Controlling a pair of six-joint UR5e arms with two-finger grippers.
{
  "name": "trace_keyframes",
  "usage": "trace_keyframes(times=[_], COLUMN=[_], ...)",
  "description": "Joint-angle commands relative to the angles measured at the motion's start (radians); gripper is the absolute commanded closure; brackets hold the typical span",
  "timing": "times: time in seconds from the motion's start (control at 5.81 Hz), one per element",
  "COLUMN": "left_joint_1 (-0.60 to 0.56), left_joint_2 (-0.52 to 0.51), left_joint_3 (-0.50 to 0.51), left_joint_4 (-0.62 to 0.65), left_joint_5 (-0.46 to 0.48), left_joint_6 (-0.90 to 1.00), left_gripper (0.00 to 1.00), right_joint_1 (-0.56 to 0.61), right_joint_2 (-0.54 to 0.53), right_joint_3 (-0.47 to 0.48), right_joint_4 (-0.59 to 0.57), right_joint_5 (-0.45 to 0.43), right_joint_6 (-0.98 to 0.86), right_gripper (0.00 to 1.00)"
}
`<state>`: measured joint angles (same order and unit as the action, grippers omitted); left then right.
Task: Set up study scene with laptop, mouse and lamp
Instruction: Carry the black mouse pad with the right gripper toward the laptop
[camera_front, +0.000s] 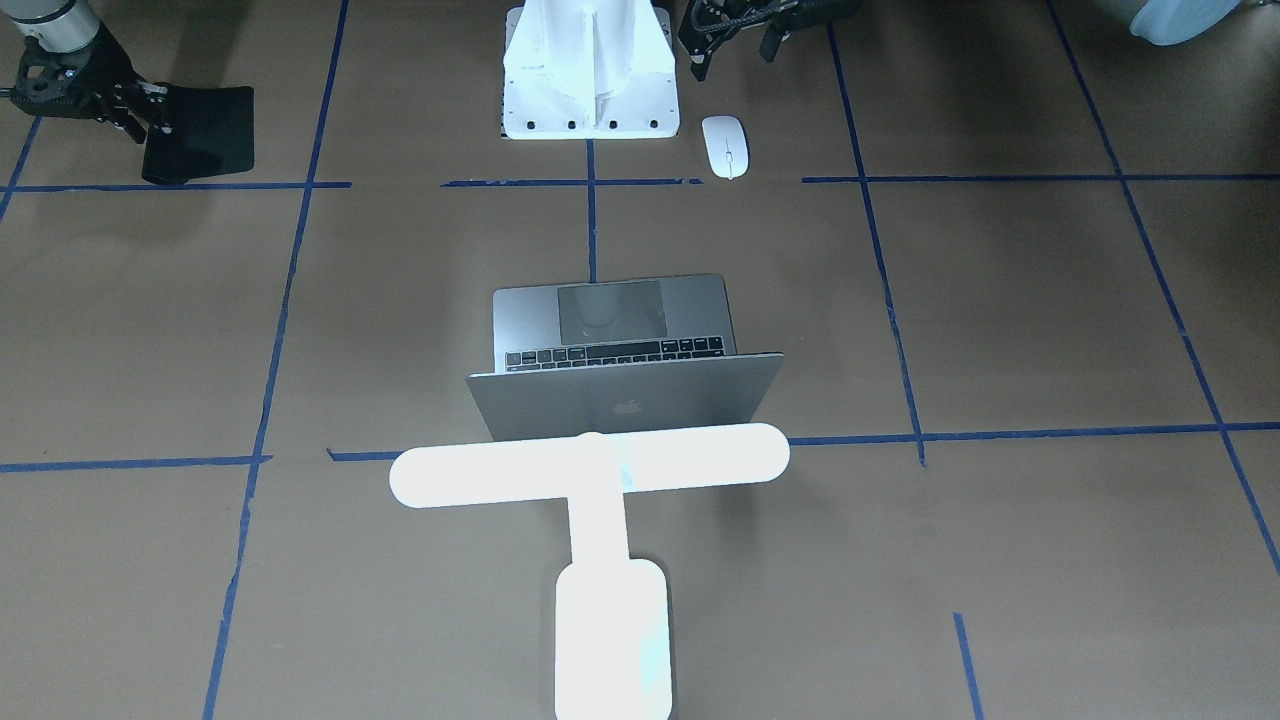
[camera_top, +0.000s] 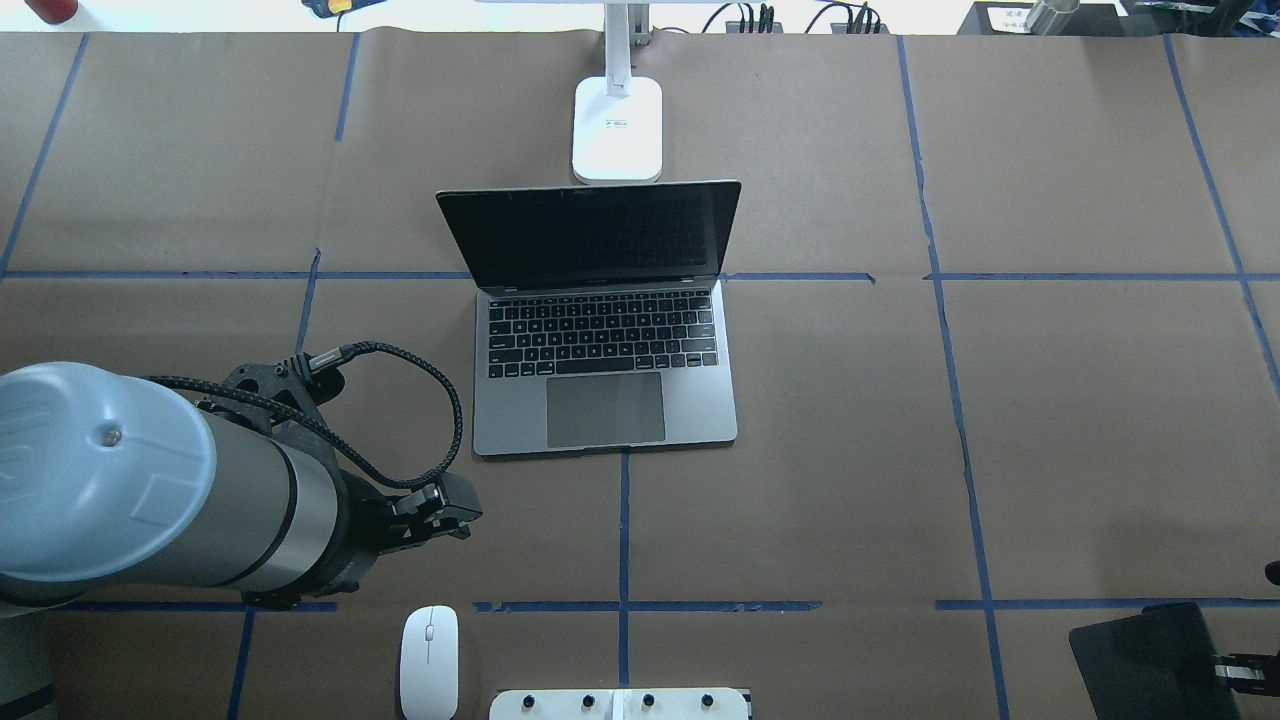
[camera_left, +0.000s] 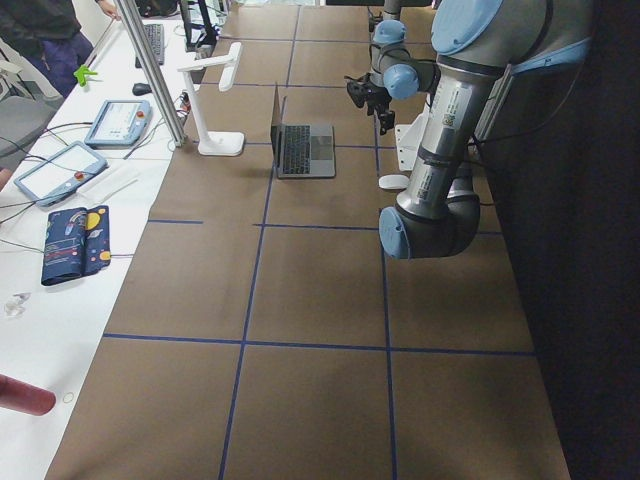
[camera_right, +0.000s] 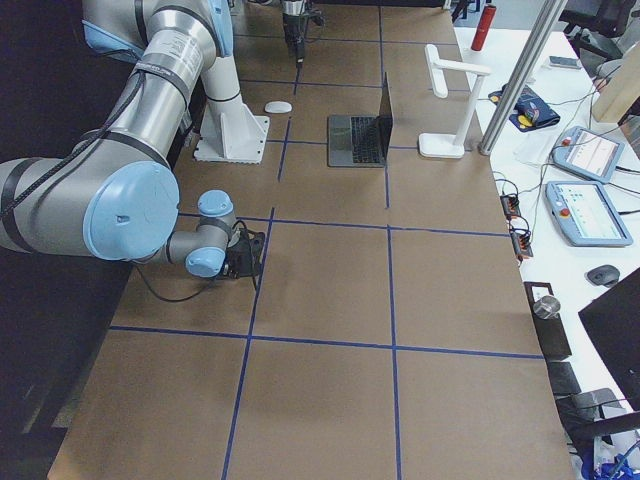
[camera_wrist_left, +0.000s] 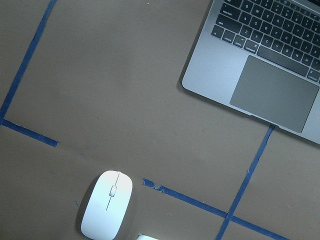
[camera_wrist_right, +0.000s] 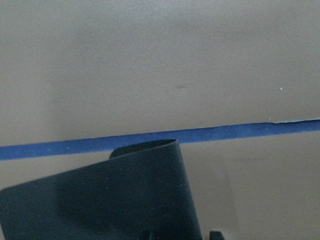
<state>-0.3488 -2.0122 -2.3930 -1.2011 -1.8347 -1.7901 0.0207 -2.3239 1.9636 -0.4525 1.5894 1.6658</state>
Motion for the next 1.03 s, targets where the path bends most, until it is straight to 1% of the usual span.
trace_keyframes(times=[0.0, 0.17, 0.34, 0.52, 0.69, 0.86], left_joint_1=[-0.001, -0.001, -0.001, -0.001, -0.001, 0.001], left_joint_2=[0.001, 0.001, 0.001, 0.001, 0.003, 0.003], left_joint_3=[-0.012, -0.012, -0.014, -0.012, -0.012, -0.012], left_joint_4=[0.000, 0.000, 0.000, 0.000, 0.000, 0.000], left_joint_5=[0.000, 0.000, 0.002, 0.003, 0.003, 0.003], left_joint_6=[0.000, 0.000, 0.000, -0.002, -0.005, -0.006], left_gripper=[0.00, 0.00, 0.00, 0.00, 0.00, 0.00], right_joint_1=[-0.001, -0.001, 0.001, 0.002, 0.002, 0.013], right_joint_2=[0.001, 0.001, 0.001, 0.012, 0.037, 0.075], right_joint_3=[-0.002, -0.008, -0.006, -0.006, -0.002, -0.003], right_joint_4=[0.000, 0.000, 0.001, 0.003, 0.009, 0.070], right_joint_5=[0.001, 0.001, -0.002, -0.021, -0.095, -0.124], right_joint_6=[0.002, 0.002, 0.005, 0.012, 0.011, 0.011], right_gripper=[0.77, 0.86, 0.97, 0.99, 1.00, 1.00])
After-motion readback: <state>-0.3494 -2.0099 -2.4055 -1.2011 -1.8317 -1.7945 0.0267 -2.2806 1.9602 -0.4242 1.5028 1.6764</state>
